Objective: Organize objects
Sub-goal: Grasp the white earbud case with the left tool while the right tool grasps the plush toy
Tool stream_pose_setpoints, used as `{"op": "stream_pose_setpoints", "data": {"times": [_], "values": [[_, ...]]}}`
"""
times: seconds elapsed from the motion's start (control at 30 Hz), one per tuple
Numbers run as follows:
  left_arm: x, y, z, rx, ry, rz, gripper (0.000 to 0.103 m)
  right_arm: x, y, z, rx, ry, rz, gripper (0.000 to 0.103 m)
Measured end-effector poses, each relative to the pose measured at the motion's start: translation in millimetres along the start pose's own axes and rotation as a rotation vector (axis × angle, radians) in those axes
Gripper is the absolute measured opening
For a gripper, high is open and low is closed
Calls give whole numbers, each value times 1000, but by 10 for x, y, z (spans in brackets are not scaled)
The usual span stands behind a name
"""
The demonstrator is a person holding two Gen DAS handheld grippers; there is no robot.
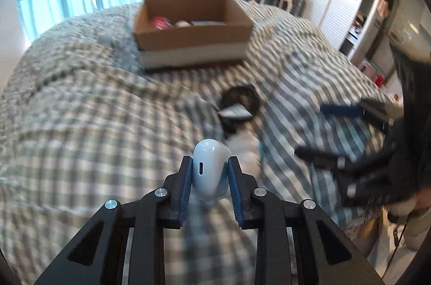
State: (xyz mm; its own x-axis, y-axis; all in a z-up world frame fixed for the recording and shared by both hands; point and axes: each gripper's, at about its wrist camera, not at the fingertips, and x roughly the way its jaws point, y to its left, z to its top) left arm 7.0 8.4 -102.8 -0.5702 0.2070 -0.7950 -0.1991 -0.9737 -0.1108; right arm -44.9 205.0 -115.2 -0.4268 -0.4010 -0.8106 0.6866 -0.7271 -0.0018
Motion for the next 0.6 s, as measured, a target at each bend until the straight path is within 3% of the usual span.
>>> {"op": "stream_pose_setpoints", "data": {"times": [0.23, 0.6], "values": [[-35, 248, 69, -45, -26, 67, 26, 399, 276, 61, -65, 80, 53, 84], [148, 372, 4, -80, 15, 10, 26, 889, 431, 85, -128, 203, 73, 84]]}}
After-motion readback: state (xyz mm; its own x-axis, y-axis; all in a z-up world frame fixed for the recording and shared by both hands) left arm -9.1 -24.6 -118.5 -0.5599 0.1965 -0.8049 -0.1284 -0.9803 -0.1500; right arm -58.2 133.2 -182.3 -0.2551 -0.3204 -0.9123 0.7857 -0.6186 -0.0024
